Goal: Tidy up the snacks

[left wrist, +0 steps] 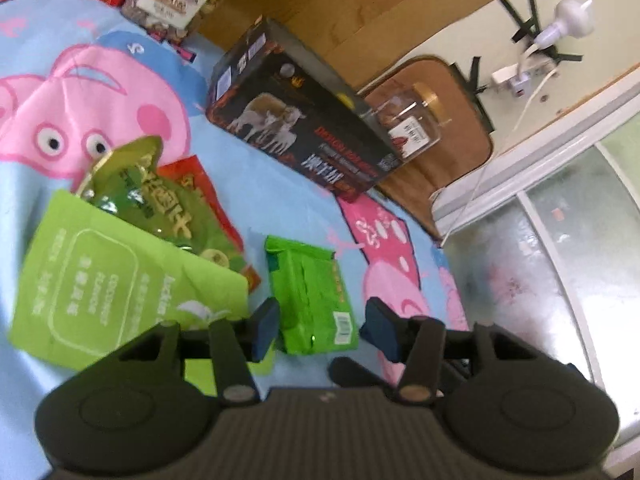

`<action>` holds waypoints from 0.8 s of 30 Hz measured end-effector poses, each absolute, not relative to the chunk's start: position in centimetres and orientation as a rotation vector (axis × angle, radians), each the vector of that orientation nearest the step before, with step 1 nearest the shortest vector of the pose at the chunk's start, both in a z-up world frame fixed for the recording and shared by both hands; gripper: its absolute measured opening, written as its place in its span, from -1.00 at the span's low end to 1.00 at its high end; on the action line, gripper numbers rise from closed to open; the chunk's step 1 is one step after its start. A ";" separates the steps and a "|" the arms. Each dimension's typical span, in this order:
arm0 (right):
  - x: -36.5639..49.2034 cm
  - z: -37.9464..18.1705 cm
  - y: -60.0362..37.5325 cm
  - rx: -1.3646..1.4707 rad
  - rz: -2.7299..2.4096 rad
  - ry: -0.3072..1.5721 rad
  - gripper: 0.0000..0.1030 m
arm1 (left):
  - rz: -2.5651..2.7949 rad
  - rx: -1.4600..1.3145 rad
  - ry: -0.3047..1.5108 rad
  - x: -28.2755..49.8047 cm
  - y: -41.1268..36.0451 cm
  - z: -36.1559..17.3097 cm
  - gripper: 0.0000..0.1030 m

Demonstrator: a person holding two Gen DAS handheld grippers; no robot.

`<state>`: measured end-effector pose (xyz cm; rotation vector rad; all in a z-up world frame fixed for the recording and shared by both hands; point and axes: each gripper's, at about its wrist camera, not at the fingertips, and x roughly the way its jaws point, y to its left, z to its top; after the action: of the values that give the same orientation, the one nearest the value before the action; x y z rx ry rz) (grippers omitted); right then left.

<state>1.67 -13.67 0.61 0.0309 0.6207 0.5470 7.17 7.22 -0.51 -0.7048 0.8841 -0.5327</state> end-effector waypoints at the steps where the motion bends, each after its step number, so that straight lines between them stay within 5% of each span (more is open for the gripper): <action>1: 1.7 0.5 -13.1 -0.006 0.539 0.615 0.29 | -0.535 -0.706 0.893 7.4 7.0 -0.7 -0.05; 10: 2.0 -0.5 -11.2 -0.132 0.523 0.584 0.32 | -0.544 -0.625 0.875 7.1 5.1 -0.7 -0.08; 16: 0.3 -0.3 -11.2 -0.105 0.492 0.561 0.09 | -0.569 -0.577 0.855 6.1 4.7 0.0 -0.10; 24: -0.1 2.7 -11.6 -0.079 0.451 0.411 0.07 | -0.637 -0.545 0.719 6.6 4.6 4.9 -0.10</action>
<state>-0.14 -11.60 2.74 -0.0787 0.4111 0.4512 6.63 4.58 4.94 -0.5447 0.7194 -0.6369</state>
